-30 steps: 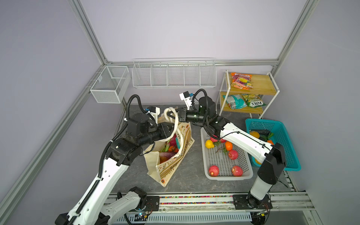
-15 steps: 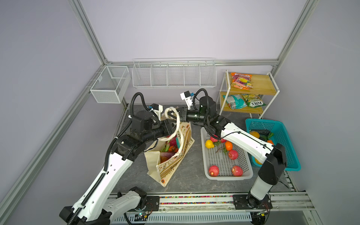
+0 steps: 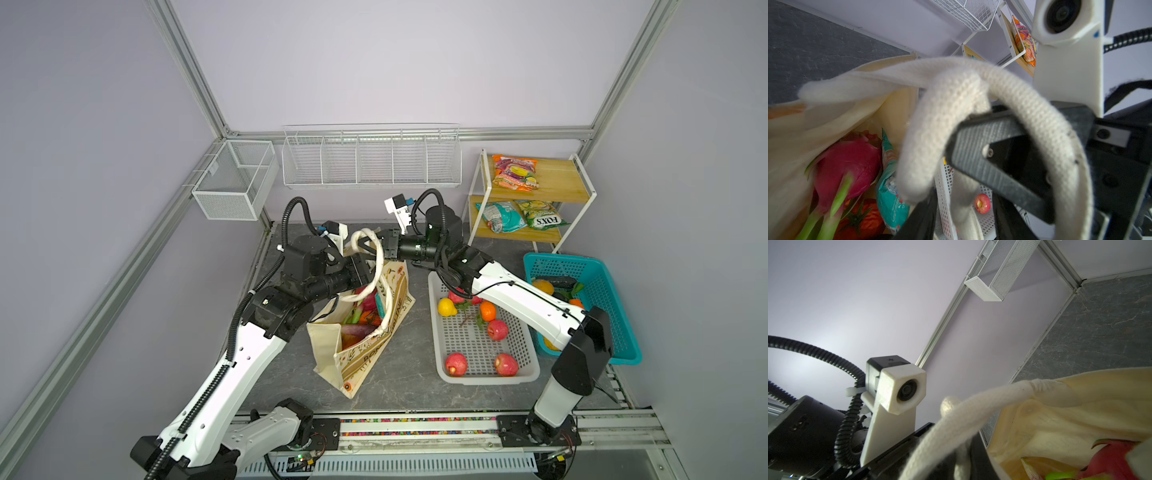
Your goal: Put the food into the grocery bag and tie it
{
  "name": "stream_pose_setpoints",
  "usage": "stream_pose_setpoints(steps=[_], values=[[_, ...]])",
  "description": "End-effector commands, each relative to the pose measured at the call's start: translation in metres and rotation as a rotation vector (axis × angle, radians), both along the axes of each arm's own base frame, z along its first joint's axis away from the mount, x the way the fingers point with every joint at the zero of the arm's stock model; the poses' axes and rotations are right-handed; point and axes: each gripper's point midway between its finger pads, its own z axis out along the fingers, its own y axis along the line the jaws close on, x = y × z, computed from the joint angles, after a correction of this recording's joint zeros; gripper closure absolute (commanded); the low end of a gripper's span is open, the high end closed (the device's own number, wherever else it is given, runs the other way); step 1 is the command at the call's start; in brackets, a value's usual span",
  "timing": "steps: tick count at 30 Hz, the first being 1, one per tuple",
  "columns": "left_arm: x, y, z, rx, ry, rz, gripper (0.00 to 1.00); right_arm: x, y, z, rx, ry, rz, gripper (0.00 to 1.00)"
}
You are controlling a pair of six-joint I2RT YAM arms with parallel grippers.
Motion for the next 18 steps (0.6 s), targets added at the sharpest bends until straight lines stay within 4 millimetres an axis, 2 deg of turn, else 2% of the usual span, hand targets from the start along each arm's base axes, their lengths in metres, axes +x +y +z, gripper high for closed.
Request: stream_pose_setpoints(steps=[1,6,13,18], values=[[0.007,0.0,0.012,-0.029,-0.042,0.012,0.58,-0.021,-0.011,0.063,0.125,-0.122,0.025,0.87],[0.012,-0.006,0.017,-0.039,-0.05,0.0,0.64,-0.022,-0.01,0.064,0.123,-0.123,0.027,0.87],[0.012,-0.008,0.02,-0.053,-0.058,-0.008,0.8,-0.022,-0.01,0.06,0.114,-0.118,0.029,0.86],[0.007,-0.003,0.024,-0.045,-0.067,-0.003,0.95,-0.022,-0.014,0.057,0.093,-0.129,0.012,0.76]])
